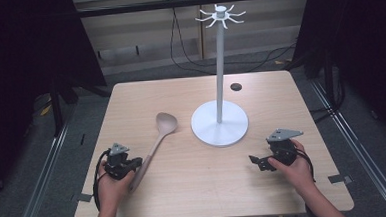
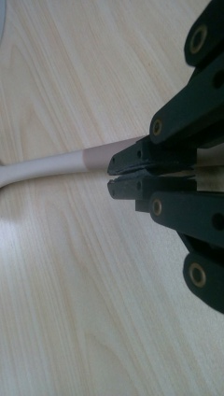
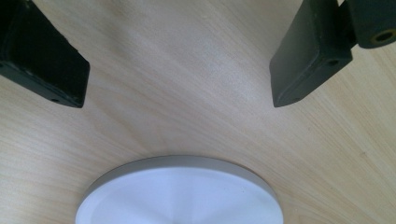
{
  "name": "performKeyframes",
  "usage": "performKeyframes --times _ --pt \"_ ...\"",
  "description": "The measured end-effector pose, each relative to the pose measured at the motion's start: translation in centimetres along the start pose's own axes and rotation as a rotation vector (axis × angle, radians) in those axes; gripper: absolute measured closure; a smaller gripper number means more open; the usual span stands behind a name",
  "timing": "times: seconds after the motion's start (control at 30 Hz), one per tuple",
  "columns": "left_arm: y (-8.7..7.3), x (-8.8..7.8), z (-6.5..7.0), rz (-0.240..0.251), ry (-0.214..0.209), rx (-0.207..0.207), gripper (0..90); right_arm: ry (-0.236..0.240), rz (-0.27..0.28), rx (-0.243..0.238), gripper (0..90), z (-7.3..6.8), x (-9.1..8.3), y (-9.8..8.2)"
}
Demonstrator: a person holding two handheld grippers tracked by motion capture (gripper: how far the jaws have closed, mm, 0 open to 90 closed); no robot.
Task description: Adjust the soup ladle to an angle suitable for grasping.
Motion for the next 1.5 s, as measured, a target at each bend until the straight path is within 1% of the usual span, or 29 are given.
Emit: performKeyframes --times 0.03,0.1,0.2,0.23,0.33,0.4,0.47,0.5,0.53,0.57,0.6,0.63,0.67,0.7,0.73,0.77,0.8,0.83,0.9,1.0,1.07,1.1,1.2,1.27,1.3,1.4,1.43,1.47,1.5 --pt "-0.1 0.2 -0.1 0.000 -0.001 -0.011 86.5 -0.001 -0.001 0.000 4.2 0.0 0.0 0.0" --pt "-0.1 0.4 -0.1 -0.001 -0.011 -0.017 86.4 0.001 0.000 -0.002 4.2 0.0 0.0 0.0" --pt "-0.5 0.8 -0.3 -0.019 -0.015 -0.021 86.2 0.004 -0.004 0.009 4.2 0.0 0.0 -0.1" --pt "-0.4 1.0 -0.3 -0.017 -0.026 -0.029 86.4 0.004 -0.003 0.009 4.2 0.0 0.0 -0.1" --pt "-0.4 1.0 0.0 -0.024 -0.031 -0.024 87.8 0.000 -0.002 0.009 4.2 0.0 0.0 0.0" --pt "-0.4 1.1 0.5 -0.031 -0.055 -0.025 89.3 0.005 -0.003 0.012 4.2 0.0 0.0 0.0" --pt "-0.4 1.2 0.7 -0.029 -0.063 -0.025 89.9 0.003 -0.004 0.011 4.2 0.0 0.0 -0.1" --pt "-0.5 1.2 1.1 -0.033 -0.079 -0.015 90.0 0.007 -0.001 0.004 4.2 0.0 0.1 0.0" --pt "-0.5 1.2 1.1 -0.033 -0.079 -0.015 90.0 0.007 -0.001 0.004 4.2 0.0 0.1 0.0" --pt "-0.5 1.2 1.6 -0.039 -0.098 -0.010 90.0 0.003 0.000 0.004 4.2 0.0 0.0 0.0" --pt "-0.5 1.2 1.6 -0.039 -0.098 -0.010 90.0 0.001 0.001 0.003 4.2 0.0 0.0 0.1" --pt "-0.5 1.4 2.4 -0.029 -0.124 -0.021 90.0 0.003 0.003 0.003 4.2 -0.1 0.0 0.1" --pt "-0.5 1.4 2.4 -0.029 -0.124 -0.021 90.0 0.003 0.003 0.003 4.2 -0.1 0.0 0.1" --pt "-0.5 1.5 3.3 -0.026 -0.149 -0.022 90.0 -0.003 0.009 0.004 4.1 0.0 -0.2 0.2" --pt "-0.4 1.6 3.6 -0.029 -0.150 -0.009 90.0 -0.001 0.014 0.003 4.2 -0.1 -0.3 0.3" --pt "-0.4 1.6 3.6 -0.029 -0.150 -0.009 90.0 -0.001 0.014 0.005 4.2 -0.1 -0.4 0.3" --pt "-0.4 1.7 4.0 -0.031 -0.152 -0.002 90.0 0.000 0.015 0.003 4.2 -0.1 -0.4 0.3" --pt "-0.4 1.7 4.3 -0.044 -0.156 0.022 90.0 -0.001 0.012 0.006 4.2 -0.1 -0.3 0.2" --pt "-0.3 1.9 4.6 -0.035 -0.159 0.026 90.0 -0.001 0.008 0.004 4.2 0.0 -0.2 0.1" --pt "-0.3 1.9 4.8 -0.045 -0.167 0.045 90.0 0.007 0.007 -0.002 4.2 -0.2 -0.1 0.1" --pt "-0.2 1.9 4.9 -0.041 -0.172 0.042 90.0 0.005 0.003 0.000 4.2 -0.2 -0.1 0.0" --pt "-0.2 2.0 5.2 -0.041 -0.184 0.044 90.0 0.006 0.004 0.001 4.2 -0.2 0.0 0.0" --pt "-0.1 2.1 5.5 -0.045 -0.190 0.067 90.0 -0.002 0.005 -0.002 4.0 -0.1 -0.1 0.1" --pt "-0.1 2.1 5.5 -0.046 -0.187 0.070 90.0 0.000 0.007 -0.004 4.0 -0.1 -0.1 0.1" --pt "0.0 2.2 5.8 -0.046 -0.197 0.086 90.0 0.000 0.006 0.003 4.0 -0.2 -0.2 0.0" --pt "0.0 2.4 6.2 -0.047 -0.206 0.094 90.0 -0.001 0.001 0.008 4.0 -0.1 -0.1 -0.2" --pt "0.1 2.5 6.5 -0.050 -0.205 0.110 90.0 -0.005 0.002 0.015 4.0 0.0 -0.2 -0.1" --pt "0.1 2.5 6.5 -0.050 -0.205 0.110 90.0 -0.005 0.002 0.015 4.0 0.0 -0.2 -0.1" --pt "0.2 2.6 6.8 -0.051 -0.212 0.119 90.0 -0.008 0.009 0.012 4.0 0.0 -0.3 0.0"
Point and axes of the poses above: each handheld gripper's, and its own axes: x roughly forward along the jaws, y roughly out of its top, z roughly to its right, the point moved 10 cm from there along x, roughly forward along the jaws, and after that the axes turned 1 degree about -y, right-handed, at the moved point
